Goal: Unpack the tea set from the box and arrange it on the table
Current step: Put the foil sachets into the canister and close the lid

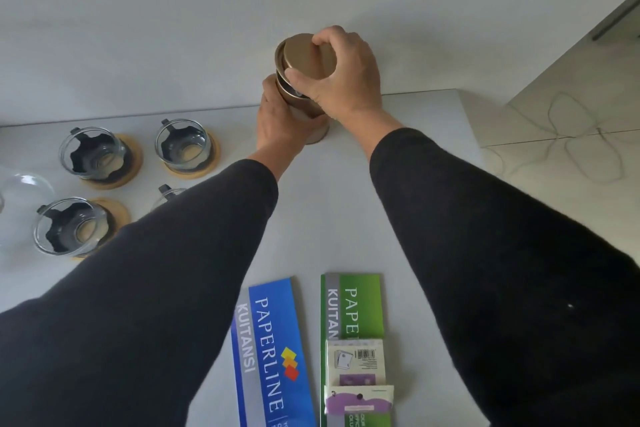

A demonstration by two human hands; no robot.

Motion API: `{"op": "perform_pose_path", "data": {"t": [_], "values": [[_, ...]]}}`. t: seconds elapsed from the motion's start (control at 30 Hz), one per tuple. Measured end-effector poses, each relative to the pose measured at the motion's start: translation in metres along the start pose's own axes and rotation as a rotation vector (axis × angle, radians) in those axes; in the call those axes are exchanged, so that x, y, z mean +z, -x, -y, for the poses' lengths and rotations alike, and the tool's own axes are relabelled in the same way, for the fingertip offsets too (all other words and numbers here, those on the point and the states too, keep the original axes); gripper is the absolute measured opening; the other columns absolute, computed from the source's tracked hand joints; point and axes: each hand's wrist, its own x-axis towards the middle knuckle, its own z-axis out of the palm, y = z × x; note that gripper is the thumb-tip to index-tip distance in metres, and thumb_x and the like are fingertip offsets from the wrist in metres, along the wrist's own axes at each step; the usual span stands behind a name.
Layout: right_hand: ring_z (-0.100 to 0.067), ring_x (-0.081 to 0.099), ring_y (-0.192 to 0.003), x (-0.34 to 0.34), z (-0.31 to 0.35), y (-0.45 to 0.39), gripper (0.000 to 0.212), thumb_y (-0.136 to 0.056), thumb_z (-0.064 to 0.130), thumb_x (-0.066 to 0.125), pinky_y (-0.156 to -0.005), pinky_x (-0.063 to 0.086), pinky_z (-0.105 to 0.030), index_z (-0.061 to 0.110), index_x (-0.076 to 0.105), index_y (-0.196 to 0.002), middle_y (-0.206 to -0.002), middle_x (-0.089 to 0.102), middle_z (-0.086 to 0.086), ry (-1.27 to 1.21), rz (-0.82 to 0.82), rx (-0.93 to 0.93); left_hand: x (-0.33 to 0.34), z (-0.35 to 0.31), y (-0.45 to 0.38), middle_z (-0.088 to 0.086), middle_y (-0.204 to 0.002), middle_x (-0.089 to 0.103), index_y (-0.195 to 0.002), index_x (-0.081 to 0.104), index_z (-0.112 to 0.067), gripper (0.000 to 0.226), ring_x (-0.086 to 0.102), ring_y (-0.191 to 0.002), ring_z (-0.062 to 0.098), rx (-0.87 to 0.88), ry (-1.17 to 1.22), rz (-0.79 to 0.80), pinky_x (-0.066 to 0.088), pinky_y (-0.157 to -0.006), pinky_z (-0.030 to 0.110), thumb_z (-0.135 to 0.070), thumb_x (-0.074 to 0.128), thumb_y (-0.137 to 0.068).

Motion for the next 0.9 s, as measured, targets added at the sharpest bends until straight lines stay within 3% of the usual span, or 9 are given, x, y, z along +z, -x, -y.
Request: {"op": "perform_pose_path", "data": {"t": [0.07,0.13,0.2,0.3,0.47,0.57,0.9], "values": [[-0.016,0.053,-0.099,0.000,0.000,0.015,0.054,-0.067,0.047,0.074,-0.080,0.043,-0.022,0.016,0.059,-0.108,-0.104,0.058,0.001,-0.093,-0.140,0.015,-0.005,0.003,0.004,0.002,-0.135,0.049,-0.143,0.024,-0.015,0.099,0.048,-0.124,0.021,-0.016,-0.017,0.037,0.043,-0.096,0.030,-0.041,0.081,-0.066],[-0.018,0.053,-0.098,0.003,-0.002,0.036,0.053,-0.067,0.045,0.074,-0.080,0.044,-0.024,0.014,0.058,-0.108,-0.103,0.058,-0.001,-0.136,-0.264,0.043,-0.010,0.013,0.012,0.004,-0.149,0.036,-0.150,0.014,-0.013,0.098,0.035,-0.137,0.022,-0.039,-0.064,0.085,0.034,-0.109,0.033,-0.034,0.075,-0.077],[-0.020,0.052,-0.099,0.010,-0.009,0.064,0.054,-0.069,0.044,0.073,-0.079,0.043,-0.023,0.011,0.058,-0.109,-0.105,0.059,-0.004,-0.129,-0.318,0.077,-0.014,0.030,0.024,0.007,-0.154,0.027,-0.151,0.012,-0.012,0.083,0.028,-0.141,0.023,-0.043,-0.175,0.123,0.028,-0.112,0.033,-0.026,0.064,-0.089],[-0.026,0.053,-0.096,0.027,-0.024,0.104,0.056,-0.069,0.047,0.069,-0.079,0.046,-0.032,0.008,0.060,-0.107,-0.103,0.060,-0.009,-0.072,-0.345,0.128,-0.017,0.053,0.042,0.010,-0.154,0.026,-0.150,0.017,-0.010,0.064,0.029,-0.140,0.026,-0.039,-0.333,0.190,0.026,-0.112,0.032,-0.013,0.051,-0.096],[-0.032,0.050,-0.099,0.052,-0.040,0.142,0.060,-0.069,0.041,0.074,-0.083,0.045,-0.037,0.007,0.055,-0.115,-0.109,0.057,-0.014,0.011,-0.104,0.224,-0.015,0.076,0.065,0.004,-0.157,0.016,-0.148,0.025,-0.006,0.059,0.028,-0.140,0.025,0.012,-0.454,0.268,0.025,-0.112,0.030,0.001,0.045,-0.093],[-0.030,0.046,-0.109,0.060,-0.039,0.148,0.065,-0.074,0.038,0.074,-0.088,0.040,-0.033,0.010,0.048,-0.127,-0.119,0.053,-0.013,0.015,0.056,0.219,-0.015,0.080,0.069,0.004,-0.157,0.015,-0.148,0.026,-0.006,0.062,0.028,-0.140,0.026,0.028,-0.442,0.277,0.025,-0.113,0.029,0.005,0.045,-0.090],[-0.028,0.040,-0.124,0.064,-0.038,0.147,0.084,-0.074,0.027,0.078,-0.097,0.035,-0.031,0.013,0.032,-0.142,-0.133,0.043,-0.013,0.064,0.230,0.199,-0.028,0.079,0.084,0.002,-0.158,0.015,-0.150,0.023,-0.008,0.062,0.023,-0.144,0.020,-0.001,-0.425,0.332,0.022,-0.114,0.027,0.004,0.039,-0.091]]}}
